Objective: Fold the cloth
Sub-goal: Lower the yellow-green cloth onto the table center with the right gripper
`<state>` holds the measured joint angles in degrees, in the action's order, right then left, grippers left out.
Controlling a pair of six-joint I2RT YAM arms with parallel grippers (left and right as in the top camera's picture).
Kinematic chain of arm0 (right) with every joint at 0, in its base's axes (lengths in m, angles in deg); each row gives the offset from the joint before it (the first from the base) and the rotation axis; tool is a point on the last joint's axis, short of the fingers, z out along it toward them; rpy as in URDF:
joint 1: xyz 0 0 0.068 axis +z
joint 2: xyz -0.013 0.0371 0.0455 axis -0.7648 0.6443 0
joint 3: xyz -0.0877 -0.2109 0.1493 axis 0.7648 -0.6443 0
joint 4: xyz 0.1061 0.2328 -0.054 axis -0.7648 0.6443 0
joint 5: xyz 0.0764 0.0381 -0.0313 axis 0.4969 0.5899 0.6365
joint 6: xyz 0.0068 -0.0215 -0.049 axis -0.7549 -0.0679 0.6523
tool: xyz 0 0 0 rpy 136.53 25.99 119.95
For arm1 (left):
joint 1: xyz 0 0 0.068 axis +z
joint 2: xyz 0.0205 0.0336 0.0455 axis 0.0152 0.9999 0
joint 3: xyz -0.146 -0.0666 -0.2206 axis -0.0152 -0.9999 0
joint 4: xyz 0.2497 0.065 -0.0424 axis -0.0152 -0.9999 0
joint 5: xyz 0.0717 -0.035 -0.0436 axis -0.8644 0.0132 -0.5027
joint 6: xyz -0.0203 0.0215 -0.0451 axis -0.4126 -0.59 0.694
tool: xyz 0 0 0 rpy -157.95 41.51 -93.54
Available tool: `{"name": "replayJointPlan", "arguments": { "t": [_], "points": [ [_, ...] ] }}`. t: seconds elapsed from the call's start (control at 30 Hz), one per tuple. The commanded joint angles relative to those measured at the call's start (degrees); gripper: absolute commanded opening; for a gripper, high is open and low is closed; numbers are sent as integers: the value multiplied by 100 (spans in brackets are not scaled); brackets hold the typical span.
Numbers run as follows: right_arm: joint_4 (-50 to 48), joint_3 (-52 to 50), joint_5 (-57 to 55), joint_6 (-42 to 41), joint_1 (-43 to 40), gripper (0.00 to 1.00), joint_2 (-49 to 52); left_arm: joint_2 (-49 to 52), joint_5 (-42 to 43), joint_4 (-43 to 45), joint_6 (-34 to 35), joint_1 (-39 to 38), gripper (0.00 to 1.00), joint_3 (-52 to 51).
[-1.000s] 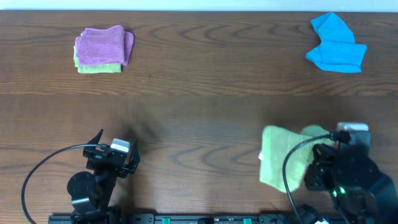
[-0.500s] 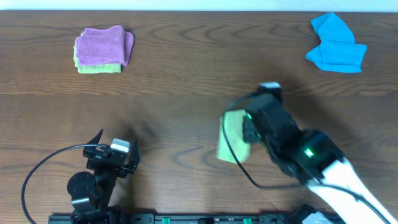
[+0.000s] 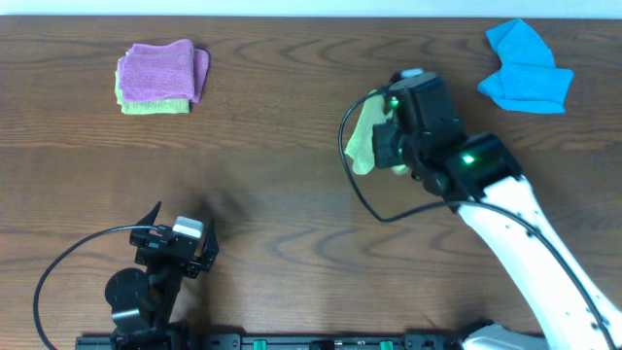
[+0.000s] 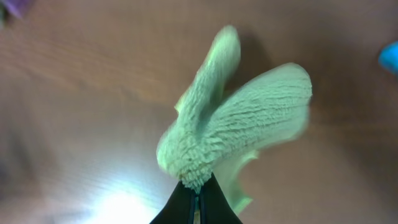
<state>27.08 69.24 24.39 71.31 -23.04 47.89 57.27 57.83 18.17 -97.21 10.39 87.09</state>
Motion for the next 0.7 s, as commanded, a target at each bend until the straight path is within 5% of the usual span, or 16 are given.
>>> {"name": "replayJointPlan", "arguments": {
  "t": [0.0,0.3,0.67],
  "points": [
    [306,35,125,37,-57,2,74,-33,83,-57,26,-28,95,-118],
    [1196,-48,-962,-433,175,2,-1003,-33,83,-55,26,-28,95,-118],
    [1856,-1086,-708,-815,195,1,-2889,-33,83,-57,26,-28,95,-118]
  ]
}}
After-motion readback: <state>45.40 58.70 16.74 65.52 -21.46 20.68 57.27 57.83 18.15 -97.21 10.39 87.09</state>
